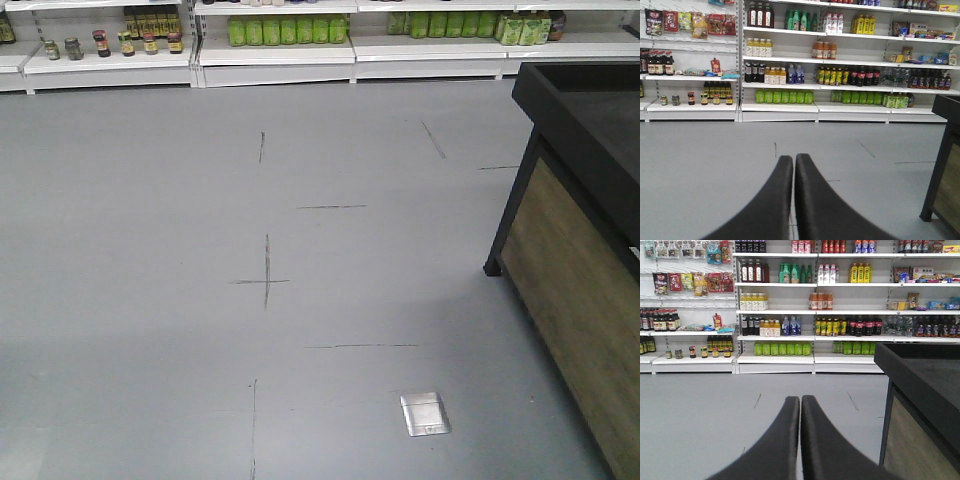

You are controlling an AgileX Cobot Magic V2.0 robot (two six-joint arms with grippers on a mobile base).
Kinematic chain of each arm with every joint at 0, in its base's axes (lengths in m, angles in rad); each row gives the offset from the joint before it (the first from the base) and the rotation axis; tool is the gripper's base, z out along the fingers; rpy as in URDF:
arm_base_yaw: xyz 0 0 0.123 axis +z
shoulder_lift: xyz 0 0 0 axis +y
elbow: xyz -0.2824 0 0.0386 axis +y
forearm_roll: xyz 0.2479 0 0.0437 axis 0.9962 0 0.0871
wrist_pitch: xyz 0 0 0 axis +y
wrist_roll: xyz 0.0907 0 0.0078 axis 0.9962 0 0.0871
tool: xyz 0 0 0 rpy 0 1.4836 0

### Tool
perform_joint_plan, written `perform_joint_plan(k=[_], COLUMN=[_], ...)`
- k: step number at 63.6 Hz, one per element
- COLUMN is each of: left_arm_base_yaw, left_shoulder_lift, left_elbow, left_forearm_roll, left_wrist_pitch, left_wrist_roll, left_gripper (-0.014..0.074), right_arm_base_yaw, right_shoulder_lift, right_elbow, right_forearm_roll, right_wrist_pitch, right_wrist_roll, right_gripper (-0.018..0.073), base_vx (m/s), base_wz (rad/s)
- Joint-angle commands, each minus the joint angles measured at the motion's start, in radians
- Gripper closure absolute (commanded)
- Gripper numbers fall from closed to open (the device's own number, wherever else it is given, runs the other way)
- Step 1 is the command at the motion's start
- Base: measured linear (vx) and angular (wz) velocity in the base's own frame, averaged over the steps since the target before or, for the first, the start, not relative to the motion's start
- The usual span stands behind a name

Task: Pick three apples into basket with both arms
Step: 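Drive the base forward along the aisle toward the fruit tables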

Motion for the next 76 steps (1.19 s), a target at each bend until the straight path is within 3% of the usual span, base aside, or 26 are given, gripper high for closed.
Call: perform_joint_plan(k=[1,39,76], left_arm_base_yaw=[0.0,0.0,0.0], left_shoulder_lift=[-0.016,-0.016,-0.016], left_elbow=[0.003,0.003,0.003], left_forearm_roll=[-0.008,-0.008,-0.008], left_wrist_pitch=[-0.07,-0.07,-0.07], left_wrist_roll=[-0.006,-0.006,-0.006], left_gripper=[0.0603,0.0603,0.0603], right_arm_base_yaw=[-0.009,-0.009,-0.009], right_shoulder_lift=[-0.013,-0.013,-0.013], right_elbow=[0.014,0.014,0.014], right_forearm_roll=[-0.011,-0.011,-0.011], right_wrist_pitch=[-0.076,-0.076,-0.076], right_wrist_roll=[-0.007,-0.007,-0.007], right_gripper=[0.0568,0.0568,0.0568], base_vx=[0.14,0.11,0.09], base_wz=[-0.08,-0.12,-0.34])
